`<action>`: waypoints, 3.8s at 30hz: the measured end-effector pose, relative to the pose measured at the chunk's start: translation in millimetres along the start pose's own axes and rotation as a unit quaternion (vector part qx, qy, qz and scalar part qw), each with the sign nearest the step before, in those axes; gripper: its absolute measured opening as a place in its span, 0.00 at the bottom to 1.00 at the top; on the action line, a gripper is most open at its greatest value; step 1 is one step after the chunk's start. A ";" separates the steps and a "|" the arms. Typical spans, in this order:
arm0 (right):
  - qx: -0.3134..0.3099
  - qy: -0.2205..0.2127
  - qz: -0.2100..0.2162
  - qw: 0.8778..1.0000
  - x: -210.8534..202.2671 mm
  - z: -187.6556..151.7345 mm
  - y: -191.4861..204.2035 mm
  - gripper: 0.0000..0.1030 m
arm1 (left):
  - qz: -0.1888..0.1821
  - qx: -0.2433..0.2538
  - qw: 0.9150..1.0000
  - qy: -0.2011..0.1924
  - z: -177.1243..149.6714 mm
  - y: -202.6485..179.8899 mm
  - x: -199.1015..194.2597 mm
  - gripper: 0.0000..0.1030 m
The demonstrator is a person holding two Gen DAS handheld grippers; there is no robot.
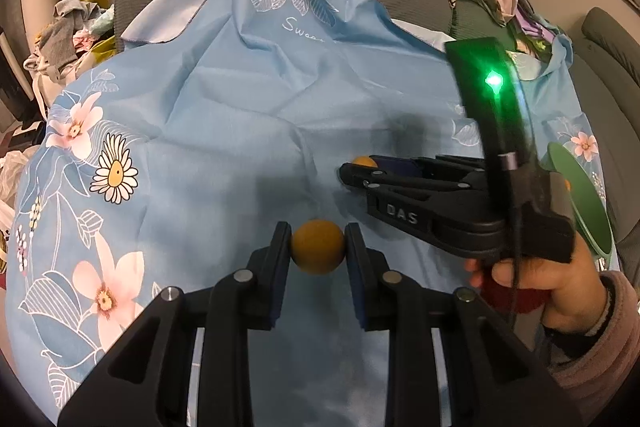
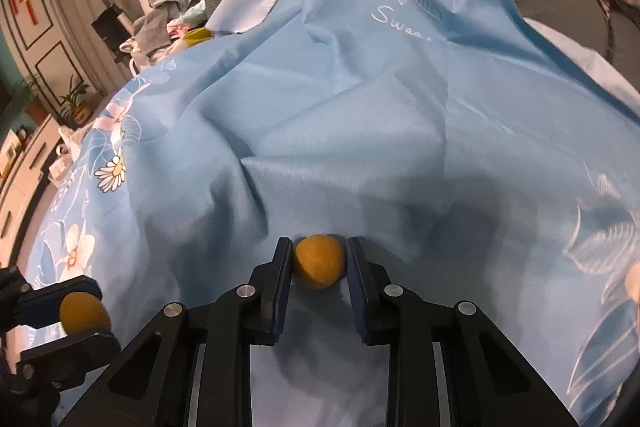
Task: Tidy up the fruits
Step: 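Grasp an apricot with the left gripper while the right grasps the other apricot, then carry both apricots over the green bowl and lower them inside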
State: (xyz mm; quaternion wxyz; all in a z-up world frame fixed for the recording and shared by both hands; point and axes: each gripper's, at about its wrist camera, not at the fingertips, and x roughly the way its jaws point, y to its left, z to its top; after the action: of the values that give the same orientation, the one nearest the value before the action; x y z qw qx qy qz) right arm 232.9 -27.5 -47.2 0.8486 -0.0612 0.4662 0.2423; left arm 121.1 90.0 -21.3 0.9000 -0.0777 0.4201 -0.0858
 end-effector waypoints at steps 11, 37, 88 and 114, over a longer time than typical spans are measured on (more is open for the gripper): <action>-0.004 -0.048 -0.011 0.999 -90.2 -37.2 2.9 0.27 | -0.004 0.020 1.000 -0.002 -9.7 -28.3 -22.6 0.26; 0.043 -0.111 -0.042 0.992 -211.0 -129.3 -18.7 0.27 | -0.034 0.088 0.996 0.000 -44.2 -122.3 -68.5 0.26; 0.184 -0.164 -0.116 0.962 -264.9 -174.2 -160.1 0.27 | -0.123 0.258 0.958 0.030 6.9 -303.1 5.5 0.26; 0.205 -0.148 -0.121 0.960 -248.2 -175.0 -190.7 0.27 | -0.117 0.268 0.954 0.065 8.9 -322.4 53.5 0.26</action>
State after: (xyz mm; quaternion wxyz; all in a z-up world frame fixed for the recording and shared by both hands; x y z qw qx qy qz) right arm 77.7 -340.0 35.8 0.9255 0.0946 0.3641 0.0440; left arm 133.0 -234.9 12.9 0.8419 0.1234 0.4277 -0.3049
